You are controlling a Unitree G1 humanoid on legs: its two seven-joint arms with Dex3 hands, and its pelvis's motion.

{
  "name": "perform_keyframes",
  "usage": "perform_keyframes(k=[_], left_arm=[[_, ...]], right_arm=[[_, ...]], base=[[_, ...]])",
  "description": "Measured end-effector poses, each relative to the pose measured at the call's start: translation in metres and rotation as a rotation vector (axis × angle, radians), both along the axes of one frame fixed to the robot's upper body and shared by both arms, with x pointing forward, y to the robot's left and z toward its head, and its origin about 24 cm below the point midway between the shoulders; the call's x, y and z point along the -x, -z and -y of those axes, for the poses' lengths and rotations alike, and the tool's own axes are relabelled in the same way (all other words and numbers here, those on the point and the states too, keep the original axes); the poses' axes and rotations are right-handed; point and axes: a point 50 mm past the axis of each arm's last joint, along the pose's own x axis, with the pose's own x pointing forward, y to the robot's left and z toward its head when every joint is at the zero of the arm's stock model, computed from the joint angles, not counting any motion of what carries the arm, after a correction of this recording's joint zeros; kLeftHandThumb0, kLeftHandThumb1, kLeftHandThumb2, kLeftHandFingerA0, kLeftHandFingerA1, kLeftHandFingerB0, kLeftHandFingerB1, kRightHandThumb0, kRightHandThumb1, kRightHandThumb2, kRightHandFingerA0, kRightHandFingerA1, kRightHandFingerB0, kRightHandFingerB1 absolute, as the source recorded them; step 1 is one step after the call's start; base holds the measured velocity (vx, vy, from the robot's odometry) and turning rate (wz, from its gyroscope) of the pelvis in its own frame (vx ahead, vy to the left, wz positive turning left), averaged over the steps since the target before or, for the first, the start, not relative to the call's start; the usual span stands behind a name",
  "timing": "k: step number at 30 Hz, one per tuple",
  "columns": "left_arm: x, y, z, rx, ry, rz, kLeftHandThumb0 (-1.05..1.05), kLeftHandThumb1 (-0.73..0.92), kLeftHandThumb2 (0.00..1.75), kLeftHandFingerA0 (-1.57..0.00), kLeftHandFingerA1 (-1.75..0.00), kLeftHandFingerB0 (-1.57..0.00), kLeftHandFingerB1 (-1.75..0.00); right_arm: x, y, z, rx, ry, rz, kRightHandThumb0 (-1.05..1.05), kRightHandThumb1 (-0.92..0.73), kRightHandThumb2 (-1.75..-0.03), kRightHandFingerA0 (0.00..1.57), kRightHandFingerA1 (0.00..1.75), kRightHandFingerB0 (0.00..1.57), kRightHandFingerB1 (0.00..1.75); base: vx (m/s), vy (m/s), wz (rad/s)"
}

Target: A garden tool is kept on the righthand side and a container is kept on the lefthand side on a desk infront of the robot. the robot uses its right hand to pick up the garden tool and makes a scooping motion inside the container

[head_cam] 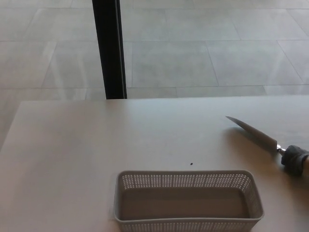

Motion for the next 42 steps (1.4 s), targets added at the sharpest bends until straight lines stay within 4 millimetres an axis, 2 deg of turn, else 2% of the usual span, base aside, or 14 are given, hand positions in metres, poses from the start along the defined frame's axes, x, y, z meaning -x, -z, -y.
perform_keyframes(k=[2, 3, 9, 10, 12, 13, 20, 21, 25, 26, 30, 33, 36, 42], left_arm=[[0.001, 0.000, 0.000, 0.000, 0.001, -0.004, -0.46, 0.62, 0.59, -0.69, -0.68, -0.62, -0.49], [0.002, 0.000, 0.000, 0.001, 0.001, -0.006, -0.46, 0.62, 0.59, -0.68, -0.70, -0.63, -0.51], [0.006, 0.001, 0.000, 0.006, 0.000, -0.014, -0.48, 0.63, 0.59, -0.67, -0.70, -0.62, -0.51], [0.006, 0.001, 0.000, 0.006, 0.000, -0.016, -0.48, 0.64, 0.58, -0.63, -0.67, -0.59, -0.49], [0.008, 0.001, 0.000, 0.006, -0.002, -0.019, -0.48, 0.64, 0.58, -0.63, -0.67, -0.59, -0.49], [0.008, 0.001, 0.000, 0.007, -0.002, -0.020, -0.46, 0.64, 0.59, -0.64, -0.67, -0.59, -0.50], [0.010, 0.001, 0.000, 0.009, -0.009, -0.022, -0.45, 0.63, 0.59, -0.67, -0.65, -0.61, -0.49], [0.010, 0.001, 0.000, 0.010, -0.011, -0.022, -0.45, 0.64, 0.59, -0.67, -0.68, -0.60, -0.50], [0.009, 0.001, 0.000, 0.010, -0.011, -0.020, -0.46, 0.63, 0.59, -0.66, -0.69, -0.60, -0.50], [0.009, 0.002, 0.000, 0.011, -0.011, -0.018, -0.46, 0.64, 0.59, -0.65, -0.65, -0.60, -0.48], [0.009, 0.002, 0.001, 0.012, -0.005, -0.016, -0.49, 0.62, 0.59, -0.68, -0.70, -0.63, -0.50], [0.009, 0.001, 0.001, 0.011, 0.001, -0.011, -0.49, 0.62, 0.59, -0.70, -0.74, -0.63, -0.50], [0.007, 0.001, 0.000, 0.009, 0.002, -0.002, -0.48, 0.63, 0.59, -0.67, -0.73, -0.59, -0.49], [0.005, 0.001, 0.001, 0.011, 0.010, 0.003, -0.47, 0.62, 0.59, -0.68, -0.70, -0.63, -0.50]], right_arm=[[-0.001, 0.004, -0.003, 0.037, -0.016, -0.020, -0.39, -0.36, -1.00, 0.01, 0.51, 0.00, 0.49], [-0.002, 0.006, -0.004, 0.054, -0.024, -0.028, -0.85, -0.78, -0.64, 0.18, 0.39, 0.16, 0.26], [-0.001, 0.023, -0.011, 0.139, -0.080, -0.088, -0.86, -0.80, -0.65, 0.16, 0.40, 0.15, 0.27], [-0.001, 0.025, -0.013, 0.154, -0.093, -0.096, -0.39, -0.37, -1.01, 0.01, 0.51, 0.00, 0.49], [0.000, 0.030, -0.017, 0.180, -0.115, -0.109, -0.39, -0.37, -1.01, 0.01, 0.51, 0.00, 0.49], [0.001, 0.031, -0.018, 0.189, -0.120, -0.111, -0.86, -0.79, -0.65, 0.15, 0.41, 0.14, 0.27], [0.001, 0.038, -0.024, 0.230, -0.144, -0.105, -0.85, -0.79, -0.65, 0.18, 0.46, 0.14, 0.26], [0.001, 0.038, -0.025, 0.229, -0.144, -0.104, -0.84, -0.62, -0.98, 0.14, 0.52, 0.08, 0.40], [0.001, 0.043, -0.027, 0.228, -0.138, -0.101, -0.83, -0.62, -0.98, 0.14, 0.54, 0.08, 0.41], [0.001, 0.044, -0.028, 0.227, -0.135, -0.099, -0.76, -0.77, -0.64, 0.36, 0.63, 0.16, 0.28], [0.002, 0.058, -0.026, 0.210, -0.080, -0.079, -0.39, -0.78, -0.62, 0.93, 0.87, 0.32, 0.33], [0.003, 0.064, -0.022, 0.212, -0.037, -0.039, -0.33, -0.63, -0.59, 0.80, 1.15, 0.87, 0.53], [0.004, 0.068, -0.018, 0.238, -0.009, 0.010, -0.35, -0.74, -0.62, 0.79, 1.08, 0.66, 0.45], [0.010, 0.079, -0.016, 0.274, -0.005, 0.096, -0.40, -0.75, -0.64, 0.80, 1.22, 0.68, 0.45]], base=[[0.00, 0.000, 0.00], [0.00, 0.000, 0.00], [0.00, 0.000, 0.00], [0.00, 0.000, 0.00], [0.00, 0.000, 0.00], [0.00, 0.000, 0.00], [0.00, 0.000, 0.00], [0.00, 0.000, 0.00], [0.00, 0.000, 0.00], [0.00, 0.000, 0.00], [0.00, 0.000, 0.00], [0.00, 0.000, 0.00], [0.00, 0.000, 0.00], [0.00, 0.000, 0.00]])
